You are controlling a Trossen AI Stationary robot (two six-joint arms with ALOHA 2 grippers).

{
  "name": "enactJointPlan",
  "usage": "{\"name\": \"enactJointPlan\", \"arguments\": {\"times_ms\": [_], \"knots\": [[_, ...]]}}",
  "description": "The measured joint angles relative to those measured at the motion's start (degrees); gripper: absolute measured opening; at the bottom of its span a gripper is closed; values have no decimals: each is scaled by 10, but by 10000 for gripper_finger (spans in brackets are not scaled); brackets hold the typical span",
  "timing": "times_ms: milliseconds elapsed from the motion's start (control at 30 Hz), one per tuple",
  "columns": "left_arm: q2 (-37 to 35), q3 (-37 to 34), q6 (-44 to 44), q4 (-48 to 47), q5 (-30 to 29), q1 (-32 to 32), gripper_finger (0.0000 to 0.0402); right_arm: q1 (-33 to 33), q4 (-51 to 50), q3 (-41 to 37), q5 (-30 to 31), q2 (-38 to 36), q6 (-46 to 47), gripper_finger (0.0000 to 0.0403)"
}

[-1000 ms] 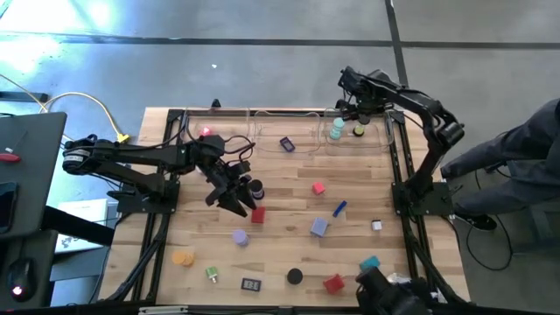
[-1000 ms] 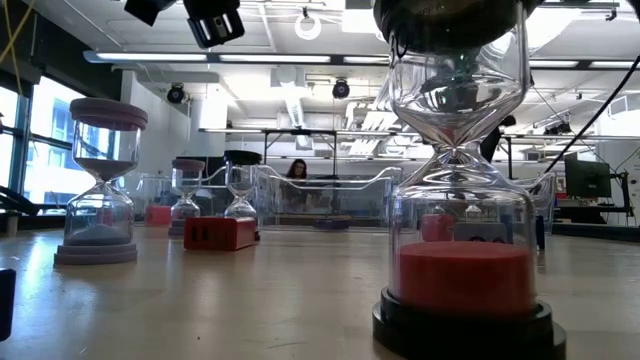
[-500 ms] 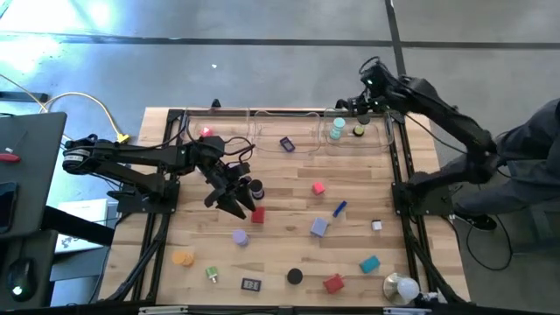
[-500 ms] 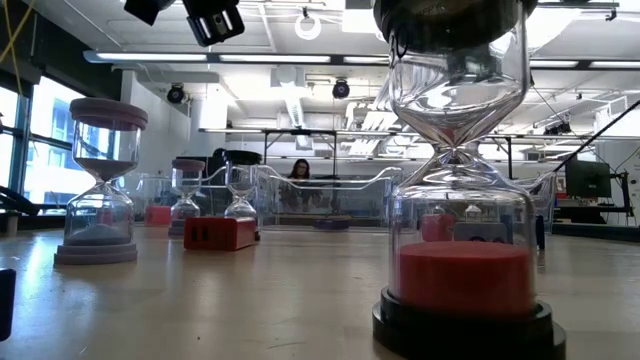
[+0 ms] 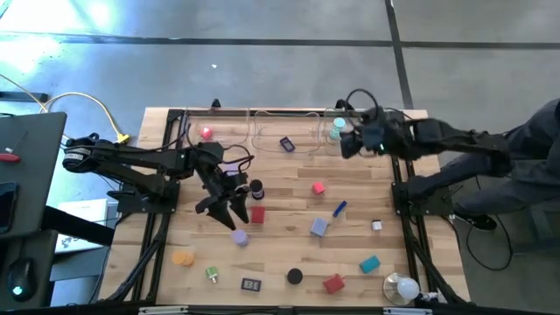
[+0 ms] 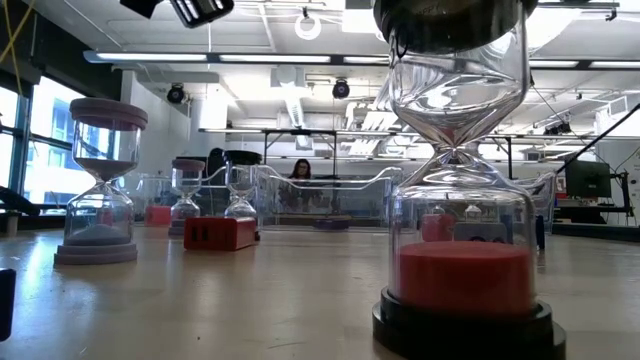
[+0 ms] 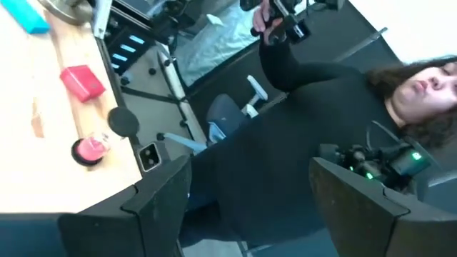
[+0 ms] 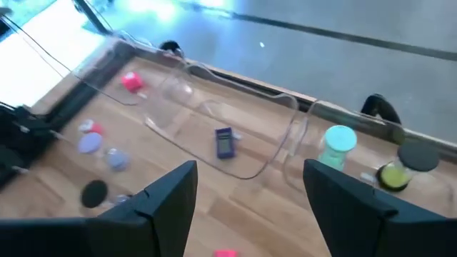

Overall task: Pick & Place Office items
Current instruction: Put the right pink charger adapter into the left transparent bin

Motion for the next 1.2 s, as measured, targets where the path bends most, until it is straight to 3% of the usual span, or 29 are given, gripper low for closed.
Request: {"name": "enactJointPlan", "arguments": {"times_ms": [167, 333, 533, 667, 900, 1033, 1200], "knots": [[0, 0, 8, 0, 28, -15, 278, 100, -23, 0, 56, 22, 100, 244], [0, 0, 9, -1, 41, -34, 278, 160, -25, 0, 45, 66, 170, 244], [0, 0, 4, -2, 40, -62, 278, 194, 14, 0, 5, 154, 168, 244], [0, 0, -14, -6, 20, -85, 278, 178, -10, 0, -15, 209, 195, 244], [0, 0, -42, -23, -6, -100, 278, 111, -75, 0, -140, 275, 242, 244], [0, 0, -30, -30, 2, -91, 278, 74, -72, 0, -170, 286, 219, 244], [1, 0, -82, -34, 37, -83, 278, 25, -69, 0, -218, 286, 197, 244]]}}
